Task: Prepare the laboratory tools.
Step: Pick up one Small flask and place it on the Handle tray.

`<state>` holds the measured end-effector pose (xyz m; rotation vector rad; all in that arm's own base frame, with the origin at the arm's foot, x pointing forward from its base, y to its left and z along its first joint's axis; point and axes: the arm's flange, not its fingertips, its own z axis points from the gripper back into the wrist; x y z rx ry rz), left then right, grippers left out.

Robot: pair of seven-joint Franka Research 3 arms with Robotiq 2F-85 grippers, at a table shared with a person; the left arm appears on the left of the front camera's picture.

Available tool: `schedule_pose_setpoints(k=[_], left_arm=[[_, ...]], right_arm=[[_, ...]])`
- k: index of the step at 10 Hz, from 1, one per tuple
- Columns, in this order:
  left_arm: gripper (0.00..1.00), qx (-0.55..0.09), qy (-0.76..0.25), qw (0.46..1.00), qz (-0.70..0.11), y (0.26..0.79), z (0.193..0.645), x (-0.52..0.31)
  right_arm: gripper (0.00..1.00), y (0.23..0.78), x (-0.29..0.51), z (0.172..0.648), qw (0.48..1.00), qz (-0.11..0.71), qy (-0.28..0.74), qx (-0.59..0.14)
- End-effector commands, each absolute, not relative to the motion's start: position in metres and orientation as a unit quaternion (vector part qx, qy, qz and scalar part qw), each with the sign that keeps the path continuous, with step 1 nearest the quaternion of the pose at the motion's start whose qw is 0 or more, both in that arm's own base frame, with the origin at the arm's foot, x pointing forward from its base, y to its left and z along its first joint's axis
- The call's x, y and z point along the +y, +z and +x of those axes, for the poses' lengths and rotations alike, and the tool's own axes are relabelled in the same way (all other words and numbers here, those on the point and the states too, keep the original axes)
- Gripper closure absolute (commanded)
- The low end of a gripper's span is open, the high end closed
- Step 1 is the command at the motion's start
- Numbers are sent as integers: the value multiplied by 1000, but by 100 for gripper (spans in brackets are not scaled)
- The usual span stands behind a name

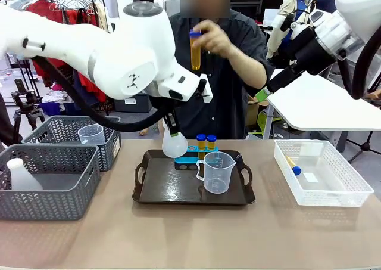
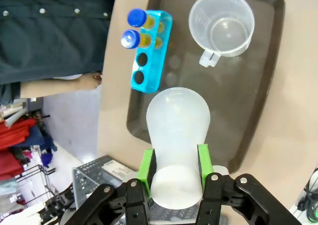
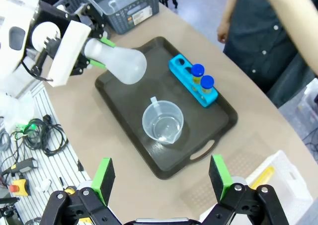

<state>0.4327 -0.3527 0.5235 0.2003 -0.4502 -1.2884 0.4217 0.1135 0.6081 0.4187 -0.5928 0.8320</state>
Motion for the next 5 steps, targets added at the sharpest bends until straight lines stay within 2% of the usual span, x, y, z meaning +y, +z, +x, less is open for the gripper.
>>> schedule_pose_setpoints(k=[1,2,5], left_arm=[[100,-193,-611,763,87,505,427,-347],[100,-169,-614,768,72,497,428,-346],[100,-153,-597,785,63,501,434,-340]], right_arm=[[0,609,113,421,853,206,390,-280],[0,609,113,421,853,206,390,-280],[0,609,113,421,853,206,390,-280]])
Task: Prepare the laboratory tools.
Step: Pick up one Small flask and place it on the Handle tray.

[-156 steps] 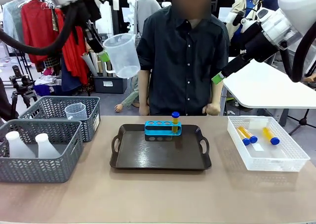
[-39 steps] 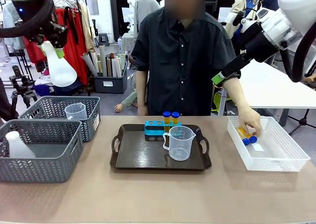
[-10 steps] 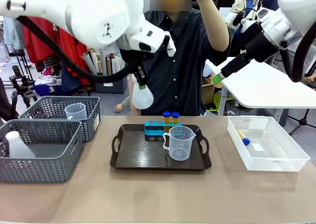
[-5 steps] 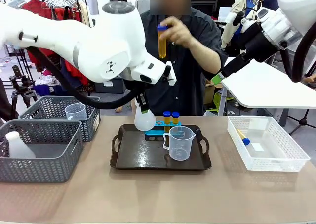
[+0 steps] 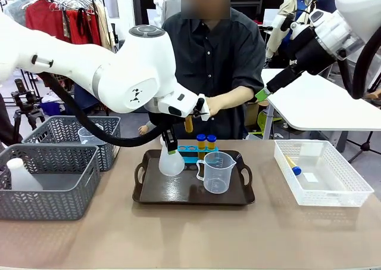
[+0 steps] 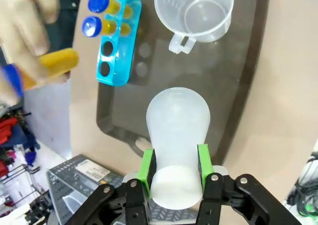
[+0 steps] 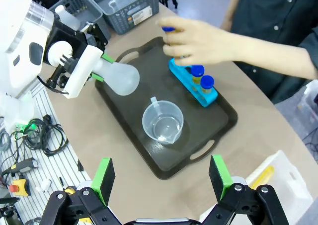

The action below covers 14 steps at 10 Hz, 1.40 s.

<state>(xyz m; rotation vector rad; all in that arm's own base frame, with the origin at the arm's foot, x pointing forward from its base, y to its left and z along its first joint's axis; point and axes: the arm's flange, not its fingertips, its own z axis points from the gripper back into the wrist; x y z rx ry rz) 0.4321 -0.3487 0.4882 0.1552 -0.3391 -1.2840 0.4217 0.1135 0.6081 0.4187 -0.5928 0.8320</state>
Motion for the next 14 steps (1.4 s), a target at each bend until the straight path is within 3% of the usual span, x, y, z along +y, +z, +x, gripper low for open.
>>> schedule_pose_setpoints(k=[1,14], left_arm=[[100,-135,-599,787,61,500,434,-337],[100,-134,-575,804,64,504,439,-328]], right_arm=[[0,609,113,421,853,206,390,-280],[0,609,113,421,853,206,390,-280]])
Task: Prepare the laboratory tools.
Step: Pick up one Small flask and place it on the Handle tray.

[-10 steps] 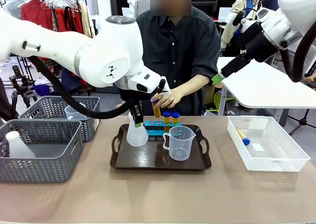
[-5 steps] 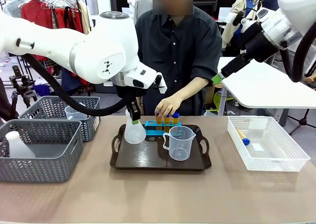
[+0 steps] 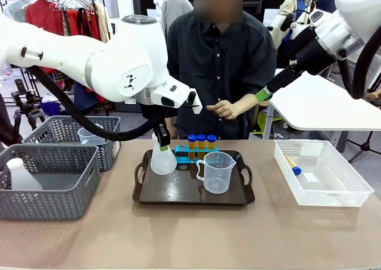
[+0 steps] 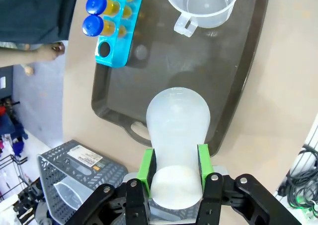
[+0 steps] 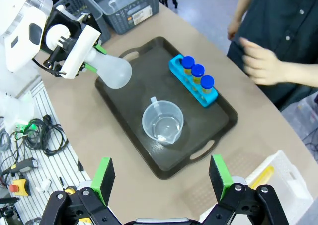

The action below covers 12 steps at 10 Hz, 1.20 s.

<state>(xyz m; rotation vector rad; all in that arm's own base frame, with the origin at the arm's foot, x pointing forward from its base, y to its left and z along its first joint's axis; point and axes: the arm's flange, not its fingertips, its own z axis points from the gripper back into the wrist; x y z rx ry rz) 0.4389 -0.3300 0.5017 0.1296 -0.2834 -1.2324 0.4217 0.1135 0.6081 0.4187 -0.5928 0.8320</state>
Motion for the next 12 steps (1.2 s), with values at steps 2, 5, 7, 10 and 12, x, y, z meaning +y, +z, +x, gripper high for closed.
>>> schedule_pose_setpoints(k=[2,5,7,10,12], left_arm=[[100,-134,-575,804,64,504,439,-328],[100,-134,-575,804,64,504,439,-328],[100,-134,-575,804,64,504,439,-328],[100,-124,-586,799,55,501,443,-334],[100,-117,-602,787,63,495,451,-344]], right_arm=[[0,609,113,421,853,206,390,-280],[0,609,113,421,853,206,390,-280],[0,609,113,421,853,206,390,-280],[0,609,113,421,853,206,390,-280],[0,609,113,421,853,206,390,-280]])
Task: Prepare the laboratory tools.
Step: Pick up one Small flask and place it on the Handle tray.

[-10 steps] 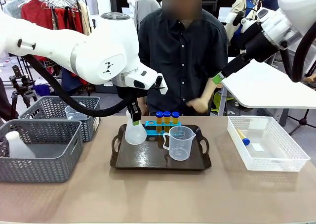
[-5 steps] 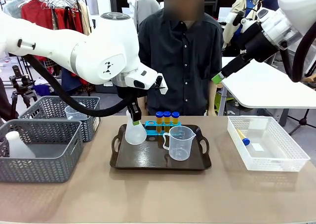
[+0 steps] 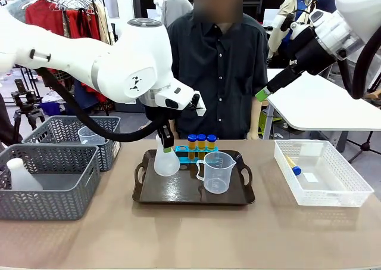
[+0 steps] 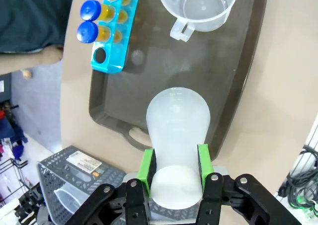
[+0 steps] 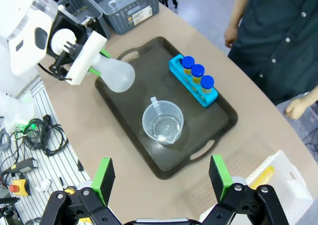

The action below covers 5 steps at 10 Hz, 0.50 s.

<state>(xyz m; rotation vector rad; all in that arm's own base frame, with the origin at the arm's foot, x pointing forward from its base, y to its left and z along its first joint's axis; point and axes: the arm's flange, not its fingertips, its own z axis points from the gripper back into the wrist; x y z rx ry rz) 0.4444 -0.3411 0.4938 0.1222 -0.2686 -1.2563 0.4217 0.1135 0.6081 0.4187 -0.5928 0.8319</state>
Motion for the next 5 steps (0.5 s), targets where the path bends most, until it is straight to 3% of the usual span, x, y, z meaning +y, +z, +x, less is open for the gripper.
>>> schedule_pose_setpoints(k=[1,5], left_arm=[[100,-111,-606,786,58,490,456,-351],[100,-69,-623,777,61,461,473,-371]], right_arm=[[0,609,113,421,853,206,390,-280],[0,609,113,421,853,206,390,-280]])
